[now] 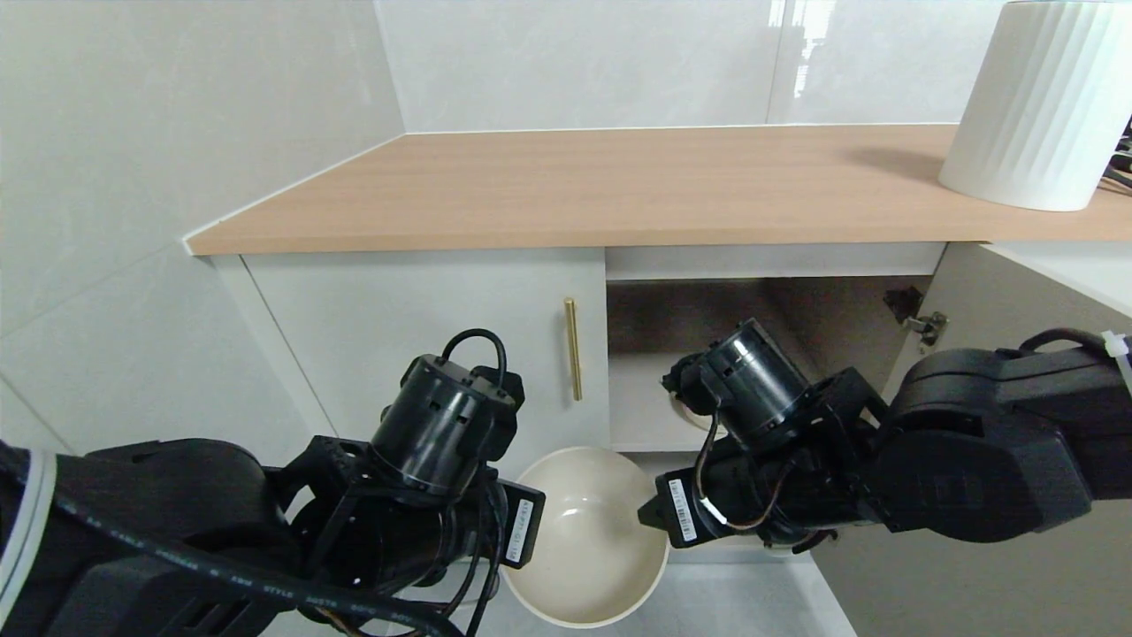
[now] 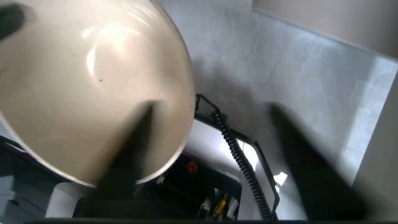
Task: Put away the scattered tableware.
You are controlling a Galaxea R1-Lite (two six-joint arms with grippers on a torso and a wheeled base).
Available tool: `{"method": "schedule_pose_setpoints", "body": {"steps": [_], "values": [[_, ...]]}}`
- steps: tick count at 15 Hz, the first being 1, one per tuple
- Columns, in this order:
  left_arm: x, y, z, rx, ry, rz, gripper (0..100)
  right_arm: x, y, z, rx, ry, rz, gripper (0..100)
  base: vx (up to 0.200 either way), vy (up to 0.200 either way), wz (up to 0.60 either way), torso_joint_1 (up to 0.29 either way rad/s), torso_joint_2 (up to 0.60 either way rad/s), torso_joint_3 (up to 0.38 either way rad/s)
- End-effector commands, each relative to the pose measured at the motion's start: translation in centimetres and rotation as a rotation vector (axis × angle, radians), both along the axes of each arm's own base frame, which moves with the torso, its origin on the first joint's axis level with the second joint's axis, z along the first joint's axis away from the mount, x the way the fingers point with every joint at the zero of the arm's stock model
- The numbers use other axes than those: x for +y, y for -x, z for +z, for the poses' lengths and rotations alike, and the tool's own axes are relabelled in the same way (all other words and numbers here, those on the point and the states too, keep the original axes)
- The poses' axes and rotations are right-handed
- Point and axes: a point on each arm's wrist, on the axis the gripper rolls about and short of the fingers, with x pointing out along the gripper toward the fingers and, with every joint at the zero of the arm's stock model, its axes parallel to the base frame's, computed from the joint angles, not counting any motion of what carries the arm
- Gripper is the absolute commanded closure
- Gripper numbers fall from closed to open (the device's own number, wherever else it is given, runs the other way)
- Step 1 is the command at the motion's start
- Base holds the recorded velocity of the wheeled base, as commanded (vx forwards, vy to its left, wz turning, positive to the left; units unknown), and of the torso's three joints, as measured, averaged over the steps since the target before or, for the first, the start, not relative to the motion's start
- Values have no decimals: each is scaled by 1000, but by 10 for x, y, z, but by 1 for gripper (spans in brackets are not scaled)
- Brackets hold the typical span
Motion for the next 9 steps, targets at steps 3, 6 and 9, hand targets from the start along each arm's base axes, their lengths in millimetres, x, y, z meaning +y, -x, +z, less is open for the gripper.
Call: {"method": "schedule_pose_setpoints", "body": {"steps": [3, 6, 9], "values": [[0, 1, 1, -2, 2, -2, 100, 4, -2, -7, 10, 10, 3, 100, 0, 0, 0, 0, 0, 0], [-1, 1, 0, 1, 0, -2, 100, 3, -2, -6, 10, 10, 3, 100, 0, 0, 0, 0, 0, 0], [-1, 1, -2, 4, -7, -3, 100, 3, -2, -7, 10, 10, 3, 100, 0, 0, 0, 0, 0, 0]]}}
